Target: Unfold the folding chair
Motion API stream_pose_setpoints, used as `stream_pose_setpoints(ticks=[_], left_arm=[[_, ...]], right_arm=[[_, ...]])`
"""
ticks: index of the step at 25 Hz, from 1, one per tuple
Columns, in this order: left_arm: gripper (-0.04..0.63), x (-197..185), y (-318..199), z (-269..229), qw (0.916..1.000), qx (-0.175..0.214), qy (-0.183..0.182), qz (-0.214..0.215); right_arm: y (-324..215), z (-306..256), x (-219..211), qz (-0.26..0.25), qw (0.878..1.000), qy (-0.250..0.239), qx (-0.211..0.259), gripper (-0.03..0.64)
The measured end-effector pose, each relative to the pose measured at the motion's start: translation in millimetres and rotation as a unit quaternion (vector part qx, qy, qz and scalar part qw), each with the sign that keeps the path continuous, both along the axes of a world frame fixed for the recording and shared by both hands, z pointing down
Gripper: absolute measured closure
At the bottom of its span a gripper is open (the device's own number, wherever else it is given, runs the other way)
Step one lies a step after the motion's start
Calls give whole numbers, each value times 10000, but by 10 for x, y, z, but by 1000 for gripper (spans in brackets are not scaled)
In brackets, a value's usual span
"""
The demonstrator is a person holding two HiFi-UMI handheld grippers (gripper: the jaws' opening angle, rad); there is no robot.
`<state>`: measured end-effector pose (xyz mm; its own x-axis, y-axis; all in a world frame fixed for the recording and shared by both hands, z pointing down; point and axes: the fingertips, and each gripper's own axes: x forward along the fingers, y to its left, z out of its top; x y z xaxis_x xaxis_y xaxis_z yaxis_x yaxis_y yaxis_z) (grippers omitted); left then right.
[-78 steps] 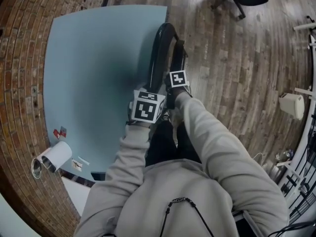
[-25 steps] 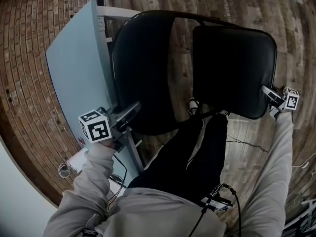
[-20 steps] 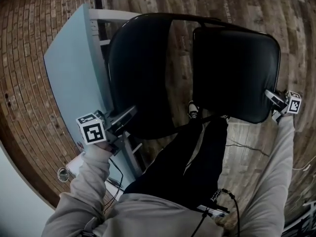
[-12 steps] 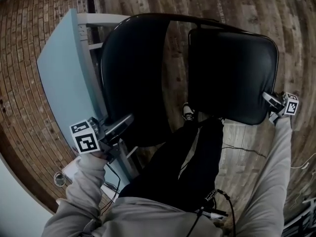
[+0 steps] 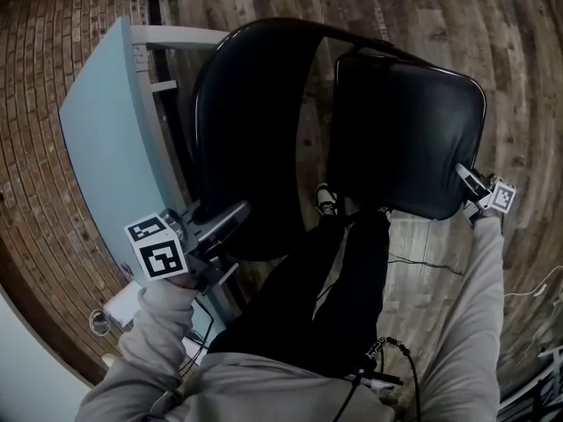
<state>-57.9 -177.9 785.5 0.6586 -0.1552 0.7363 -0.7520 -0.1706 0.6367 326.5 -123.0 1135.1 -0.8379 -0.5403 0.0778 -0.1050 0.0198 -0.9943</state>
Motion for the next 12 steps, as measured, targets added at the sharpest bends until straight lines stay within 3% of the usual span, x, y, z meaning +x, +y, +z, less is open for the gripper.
stream_pose_setpoints(ticks=[3,6,8,10,12], left_arm=[[500,2,-4,4,9999,109,-28,-95],[487,-20,-20,-26,9982,491,-321,79],[391,-80,-70,-169,9934,972,-581,167],[341,-165,-156,-411,9872,1426,-706,99],[304,-258,-216,-660,9822,1716,-756,63]], right_arm=[[-29,4,-5,126,9996,253,-96,381],[-5,42,38,444,9950,802,-404,351],[99,122,159,658,9818,1604,-777,314],[169,102,374,756,9605,2490,-988,308],[184,-81,548,858,9478,2896,-1025,307]])
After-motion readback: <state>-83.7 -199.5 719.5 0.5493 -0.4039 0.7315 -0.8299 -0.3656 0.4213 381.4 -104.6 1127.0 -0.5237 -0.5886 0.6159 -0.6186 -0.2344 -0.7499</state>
